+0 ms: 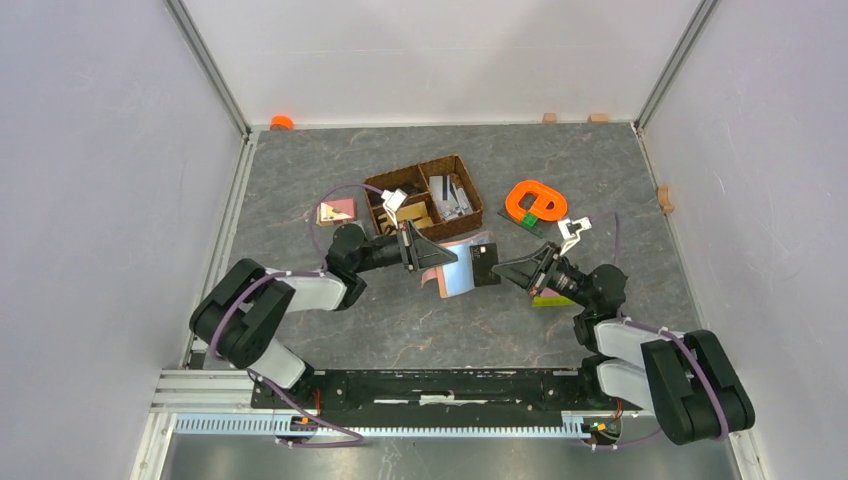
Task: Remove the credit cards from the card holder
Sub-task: Remove the credit card from the card holder, then place the credit card in the storage box.
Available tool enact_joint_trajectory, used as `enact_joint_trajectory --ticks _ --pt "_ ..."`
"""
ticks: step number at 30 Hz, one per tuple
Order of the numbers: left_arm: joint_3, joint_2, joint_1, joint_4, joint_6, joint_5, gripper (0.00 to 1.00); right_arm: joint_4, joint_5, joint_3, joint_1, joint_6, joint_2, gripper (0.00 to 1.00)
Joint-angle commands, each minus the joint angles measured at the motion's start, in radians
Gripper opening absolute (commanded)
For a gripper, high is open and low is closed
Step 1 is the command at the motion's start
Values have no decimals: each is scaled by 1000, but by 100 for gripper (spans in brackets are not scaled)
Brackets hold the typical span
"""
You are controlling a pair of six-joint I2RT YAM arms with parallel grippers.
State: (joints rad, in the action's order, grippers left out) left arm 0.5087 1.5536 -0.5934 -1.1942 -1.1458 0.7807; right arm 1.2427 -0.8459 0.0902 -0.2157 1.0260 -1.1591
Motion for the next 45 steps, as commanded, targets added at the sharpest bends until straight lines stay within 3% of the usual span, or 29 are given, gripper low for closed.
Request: enact_joint_trajectory --ticks 1,6,10,16,19,24,33,38,45 --pt "-8 -56 1 -19 51 -16 4 15 33 -28 33 -15 24 0" --pt "-22 -108 12 73 98 -63 3 -77 49 -13 36 -86 87 0" --pt "-24 -218 12 301 229 -159 2 -255 103 11 36 -204 163 0" --pt "-47 -436 12 606 362 -404 2 -355 171 37 25 -292 216 0" --pt "-62 -530 13 745 379 -571 2 -534 278 119 -29 -415 226 0" --pt "-98 -682 13 826 393 -709 2 -702 501 257 -183 -557 219 0" --pt "-129 -865 13 921 405 -854 2 -929 688 603 -350 -692 -53 0" --pt "-149 -971 13 975 403 -944 2 -1053 832 853 -460 -931 -234 0" --pt "-177 -1082 13 1021 382 -1042 2 -1070 849 1058 -501 -1221 -444 0"
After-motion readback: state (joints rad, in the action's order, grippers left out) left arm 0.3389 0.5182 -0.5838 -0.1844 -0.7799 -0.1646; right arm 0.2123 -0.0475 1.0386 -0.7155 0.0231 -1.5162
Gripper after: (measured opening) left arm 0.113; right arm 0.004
